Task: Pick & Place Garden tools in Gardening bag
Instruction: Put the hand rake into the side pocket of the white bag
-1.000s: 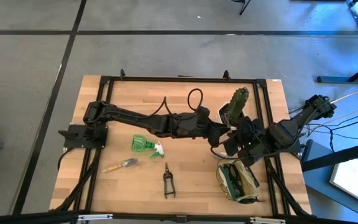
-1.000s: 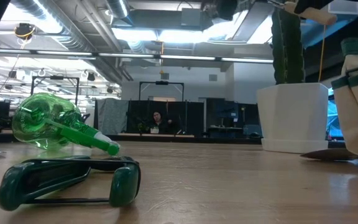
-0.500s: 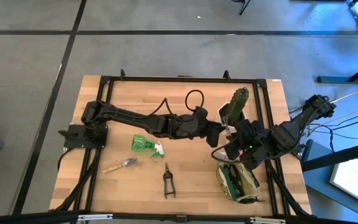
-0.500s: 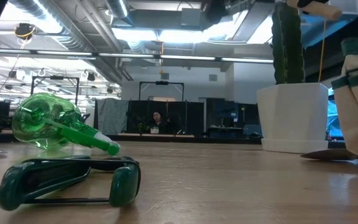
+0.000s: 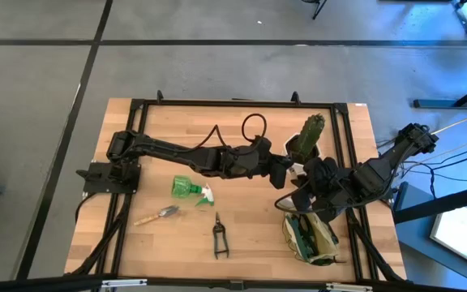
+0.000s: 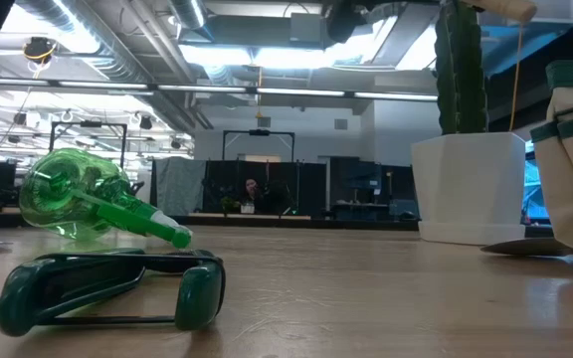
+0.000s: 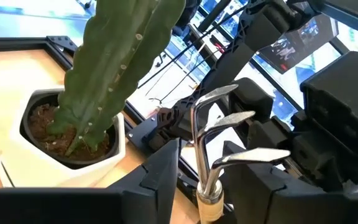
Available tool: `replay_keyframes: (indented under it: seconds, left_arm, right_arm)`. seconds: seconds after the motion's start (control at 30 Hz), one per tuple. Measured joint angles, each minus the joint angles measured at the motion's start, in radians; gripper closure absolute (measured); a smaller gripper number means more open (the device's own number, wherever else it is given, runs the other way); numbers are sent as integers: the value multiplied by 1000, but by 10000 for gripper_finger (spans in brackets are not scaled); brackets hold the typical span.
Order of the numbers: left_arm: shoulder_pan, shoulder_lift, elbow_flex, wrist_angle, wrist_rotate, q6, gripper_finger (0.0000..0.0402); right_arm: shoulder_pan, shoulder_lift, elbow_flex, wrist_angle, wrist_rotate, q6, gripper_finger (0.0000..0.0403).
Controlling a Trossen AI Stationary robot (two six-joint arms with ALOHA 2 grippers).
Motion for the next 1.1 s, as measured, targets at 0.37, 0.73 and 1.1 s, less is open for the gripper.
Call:
replay_keyframes:
  seconds: [0.37,0.73,1.1]
  left_arm:
    - [2,0,0,11,59,52,393]
    - [20,2,0,3,222,129,397]
    - [119,-14,0,-14,601,207,398]
  right_arm:
    - [-1,0,0,32,19,-9,346]
    - [1,-1,0,98,-42,-138,274]
    - [127,-71,1,199,-136,-268,271]
